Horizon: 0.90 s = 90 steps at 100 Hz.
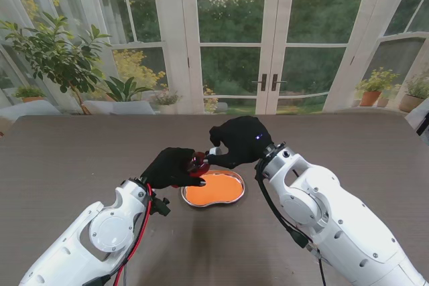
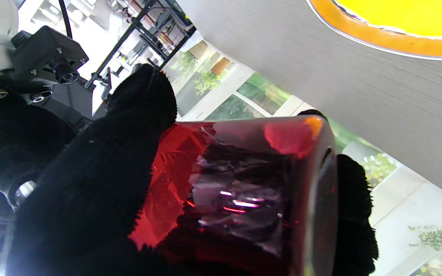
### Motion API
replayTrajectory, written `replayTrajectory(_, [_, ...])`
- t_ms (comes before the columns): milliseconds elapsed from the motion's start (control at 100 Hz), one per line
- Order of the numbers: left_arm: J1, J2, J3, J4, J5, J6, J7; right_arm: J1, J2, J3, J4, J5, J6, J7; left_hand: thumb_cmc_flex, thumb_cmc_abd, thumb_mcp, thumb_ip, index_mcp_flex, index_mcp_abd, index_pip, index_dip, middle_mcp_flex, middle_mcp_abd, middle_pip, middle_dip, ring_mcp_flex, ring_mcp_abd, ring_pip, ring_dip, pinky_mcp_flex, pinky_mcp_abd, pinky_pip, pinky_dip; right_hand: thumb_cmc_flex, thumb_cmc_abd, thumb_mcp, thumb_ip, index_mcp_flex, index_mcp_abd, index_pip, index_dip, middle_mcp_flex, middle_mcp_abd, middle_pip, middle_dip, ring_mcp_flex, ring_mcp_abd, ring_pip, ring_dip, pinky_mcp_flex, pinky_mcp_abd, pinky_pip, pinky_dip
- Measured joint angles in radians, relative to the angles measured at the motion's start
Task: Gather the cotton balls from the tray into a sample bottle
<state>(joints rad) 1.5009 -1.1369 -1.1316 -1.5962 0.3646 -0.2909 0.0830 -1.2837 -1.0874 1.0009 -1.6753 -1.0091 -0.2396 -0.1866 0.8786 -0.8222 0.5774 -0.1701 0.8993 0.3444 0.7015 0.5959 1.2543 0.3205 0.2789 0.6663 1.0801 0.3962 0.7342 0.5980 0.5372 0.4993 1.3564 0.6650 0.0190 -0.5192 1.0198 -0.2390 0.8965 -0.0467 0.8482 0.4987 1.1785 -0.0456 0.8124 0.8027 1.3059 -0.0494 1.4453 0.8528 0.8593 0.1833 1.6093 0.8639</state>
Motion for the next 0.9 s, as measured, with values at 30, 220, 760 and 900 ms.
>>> replayTrajectory(30, [0.000, 0.000, 0.000, 0.000, 0.000, 0.000, 0.000, 0.000, 0.000, 0.000, 0.000, 0.002, 0.000, 0.000, 0.000, 0.000, 0.000, 0.000, 0.000, 0.000, 0.000, 0.000, 0.000, 0.000, 0.000, 0.000, 0.000, 0.000, 0.000, 0.000, 0.000, 0.000, 0.000, 0.000, 0.000, 0.000, -0.006, 0.000, -0.010, 0.005, -0.010, -0.004, -0.003, 0.002, 0.000, -0.002, 0.000, 0.000, -0.004, 0.000, 0.000, 0.000, -0.001, 0.001])
replayTrajectory(220, [0.001, 0.000, -0.002, -0.001, 0.000, 0.000, 0.001, 0.000, -0.002, 0.001, 0.002, 0.012, -0.002, -0.001, 0.000, 0.000, 0.000, 0.000, 0.000, 0.000, 0.000, 0.000, 0.000, 0.000, 0.000, 0.000, 0.000, 0.000, 0.000, 0.000, 0.000, 0.000, 0.000, 0.000, -0.012, 0.032, -0.031, 0.009, -0.053, 0.037, -0.067, -0.039, -0.031, 0.006, -0.003, -0.006, 0.000, 0.000, -0.008, -0.010, -0.012, 0.000, -0.006, 0.002])
replayTrajectory(760, [0.003, -0.001, -0.007, -0.001, -0.001, 0.000, 0.002, -0.008, -0.015, 0.020, 0.009, 0.072, -0.003, -0.023, 0.000, 0.000, 0.000, 0.000, 0.000, 0.000, 0.000, 0.000, 0.000, 0.000, 0.000, 0.000, 0.000, 0.000, 0.000, 0.000, -0.001, 0.000, 0.000, 0.000, 0.015, 0.200, -0.359, 0.072, -0.223, 0.041, -0.094, -0.104, -0.137, 0.012, -0.038, -0.057, 0.000, 0.001, -0.151, -0.071, -0.054, -0.006, -0.049, 0.003])
replayTrajectory(900, [0.003, -0.001, -0.009, -0.001, -0.001, 0.000, 0.002, -0.012, -0.028, 0.051, 0.022, 0.213, -0.066, -0.019, 0.000, 0.000, 0.000, 0.000, 0.000, 0.000, 0.000, 0.000, 0.000, 0.000, 0.000, 0.000, 0.000, 0.000, 0.000, 0.000, -0.001, 0.000, 0.000, 0.000, 0.046, 0.024, -0.036, 0.071, -0.223, -0.021, -0.091, -0.104, -0.183, 0.016, -0.023, -0.057, 0.000, 0.002, -0.218, -0.092, -0.068, -0.007, -0.069, 0.003])
